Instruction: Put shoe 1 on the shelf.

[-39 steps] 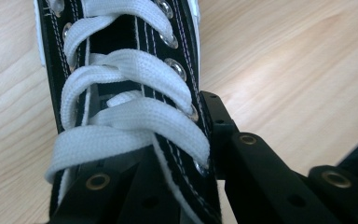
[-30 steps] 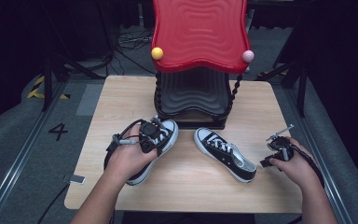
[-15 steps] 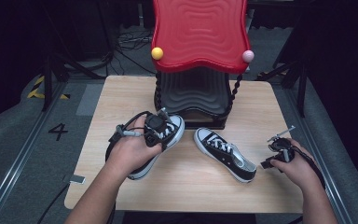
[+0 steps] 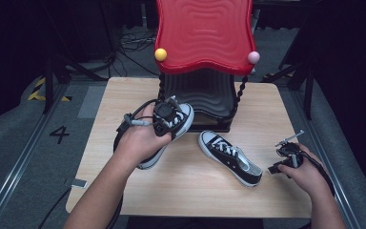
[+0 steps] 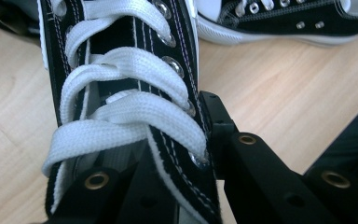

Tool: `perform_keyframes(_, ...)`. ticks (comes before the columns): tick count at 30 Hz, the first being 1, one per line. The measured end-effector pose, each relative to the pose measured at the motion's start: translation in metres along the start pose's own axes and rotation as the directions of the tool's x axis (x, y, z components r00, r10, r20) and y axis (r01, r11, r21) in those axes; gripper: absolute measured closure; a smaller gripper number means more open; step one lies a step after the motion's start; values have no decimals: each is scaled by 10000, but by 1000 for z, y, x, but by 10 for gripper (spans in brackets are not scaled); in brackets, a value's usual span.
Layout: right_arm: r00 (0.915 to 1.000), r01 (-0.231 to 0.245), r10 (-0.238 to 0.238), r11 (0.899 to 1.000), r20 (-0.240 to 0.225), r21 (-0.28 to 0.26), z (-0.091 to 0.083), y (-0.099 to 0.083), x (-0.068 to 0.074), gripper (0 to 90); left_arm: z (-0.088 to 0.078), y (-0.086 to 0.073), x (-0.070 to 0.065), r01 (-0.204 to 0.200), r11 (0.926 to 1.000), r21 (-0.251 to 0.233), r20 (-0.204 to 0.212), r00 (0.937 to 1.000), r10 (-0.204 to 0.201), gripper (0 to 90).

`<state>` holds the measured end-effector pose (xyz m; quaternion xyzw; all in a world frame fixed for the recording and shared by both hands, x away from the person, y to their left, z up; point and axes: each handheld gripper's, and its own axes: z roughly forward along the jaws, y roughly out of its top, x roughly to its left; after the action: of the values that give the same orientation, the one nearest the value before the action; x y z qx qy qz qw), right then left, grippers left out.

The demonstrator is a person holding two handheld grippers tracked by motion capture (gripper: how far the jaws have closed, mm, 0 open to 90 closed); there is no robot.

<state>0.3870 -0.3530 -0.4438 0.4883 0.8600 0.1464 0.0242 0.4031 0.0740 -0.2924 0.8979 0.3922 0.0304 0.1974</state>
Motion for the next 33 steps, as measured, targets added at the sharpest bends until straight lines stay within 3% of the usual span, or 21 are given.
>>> perform_keyframes(10, 9999, -129, 128, 9999, -15, -49, -2, -7, -2, 650, 1, 29, 7, 127, 9985, -531, -597, 9981, -158, 860)
perform_keyframes(19, 9994, -329, 330, 9994, 38, -96, -3, -15, -3, 645, 7, 50, 13, 311, 9950, -950, -707, 9968, -379, 860)
perform_keyframes(25, 9991, -410, 411, 9991, 76, -141, -4, -19, -4, 640, 13, 63, 20, 558, 9842, -1680, -898, 9934, -717, 859)
perform_keyframes(32, 9992, -393, 394, 9991, 81, -181, -5, -20, -3, 637, 23, 74, 22, 461, 9865, -1572, -978, 9933, -620, 859)
perform_keyframes(33, 9992, -380, 382, 9991, 82, -183, -4, -20, -3, 636, 25, 74, 21, 581, 9851, -1621, -1004, 9921, -750, 859)
